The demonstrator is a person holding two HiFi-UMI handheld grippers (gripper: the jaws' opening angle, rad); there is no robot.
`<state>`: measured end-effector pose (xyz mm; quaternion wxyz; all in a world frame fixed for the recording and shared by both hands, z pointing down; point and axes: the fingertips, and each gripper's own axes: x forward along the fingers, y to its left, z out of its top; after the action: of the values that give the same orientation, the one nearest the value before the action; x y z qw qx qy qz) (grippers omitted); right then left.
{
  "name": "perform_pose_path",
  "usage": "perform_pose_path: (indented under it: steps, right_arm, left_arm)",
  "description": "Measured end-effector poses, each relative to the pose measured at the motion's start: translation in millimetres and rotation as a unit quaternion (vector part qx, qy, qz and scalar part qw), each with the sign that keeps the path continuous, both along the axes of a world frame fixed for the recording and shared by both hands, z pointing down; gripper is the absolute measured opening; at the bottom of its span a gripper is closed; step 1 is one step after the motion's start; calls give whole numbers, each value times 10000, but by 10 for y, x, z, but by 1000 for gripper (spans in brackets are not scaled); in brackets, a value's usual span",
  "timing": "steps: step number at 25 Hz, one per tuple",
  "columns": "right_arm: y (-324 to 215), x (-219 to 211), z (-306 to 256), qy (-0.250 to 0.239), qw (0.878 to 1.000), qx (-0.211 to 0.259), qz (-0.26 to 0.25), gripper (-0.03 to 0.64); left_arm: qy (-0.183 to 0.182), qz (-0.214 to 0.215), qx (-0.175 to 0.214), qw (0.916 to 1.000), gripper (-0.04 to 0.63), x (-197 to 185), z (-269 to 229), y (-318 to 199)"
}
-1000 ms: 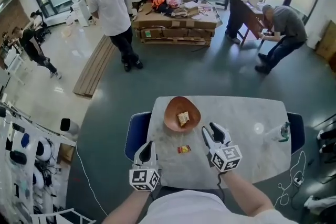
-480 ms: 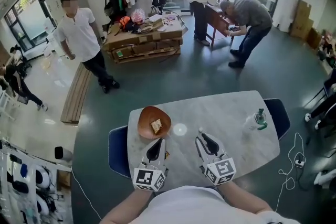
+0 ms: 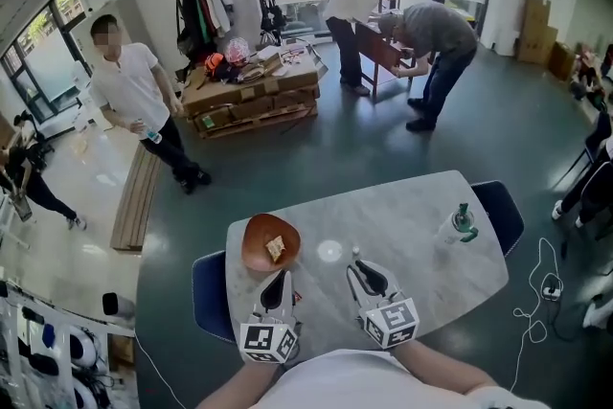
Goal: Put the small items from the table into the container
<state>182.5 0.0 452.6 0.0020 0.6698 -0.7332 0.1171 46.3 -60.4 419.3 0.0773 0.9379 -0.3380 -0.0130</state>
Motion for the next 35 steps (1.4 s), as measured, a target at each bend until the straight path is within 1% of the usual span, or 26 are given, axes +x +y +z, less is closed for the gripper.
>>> perform_pose_path:
  steps: [5, 9, 10, 14, 16, 19, 22, 29, 32, 35]
  right_arm:
    - [-3, 15, 56, -86, 9999, -103, -23, 98]
    - [6, 39, 86, -80, 9998, -165, -61, 98]
    - [6, 51, 90, -76, 9998, -175, -61, 98]
    - [-1, 115, 108, -59, 9998, -205, -45, 97]
    - [-3, 133, 116, -50, 9997, -217, -46, 95]
    - [-11, 150, 120, -47, 9997, -234, -32, 94]
    - [2, 192, 162, -33, 9996, -276, 3, 94]
    - [19, 374, 417, -1, 9985, -551, 66, 97]
    - [0, 549, 661, 70, 9968, -783, 143, 98]
    - [-68, 736, 1058, -19, 9926, -1200, 170, 101]
  left_arm:
    - [32, -120, -183, 9998, 5, -28, 49, -36]
    - [-254, -182, -56, 9995, 2, -19, 94, -19]
    - [-218, -159, -23, 9996, 0, -7, 81, -8]
    - [344, 118, -71, 9993, 5, 81, -2, 55]
    - [391, 220, -40, 9990, 5, 133, -8, 86]
    - [284, 200, -8, 9994, 5, 154, 12, 75]
    - [230, 91, -91, 9997, 5, 146, 66, 37]
    - [112, -61, -238, 9996, 5, 141, 187, 29]
    - [32, -127, -338, 9993, 5, 122, 274, 70]
    - [-123, -267, -505, 9983, 5, 46, 425, 90]
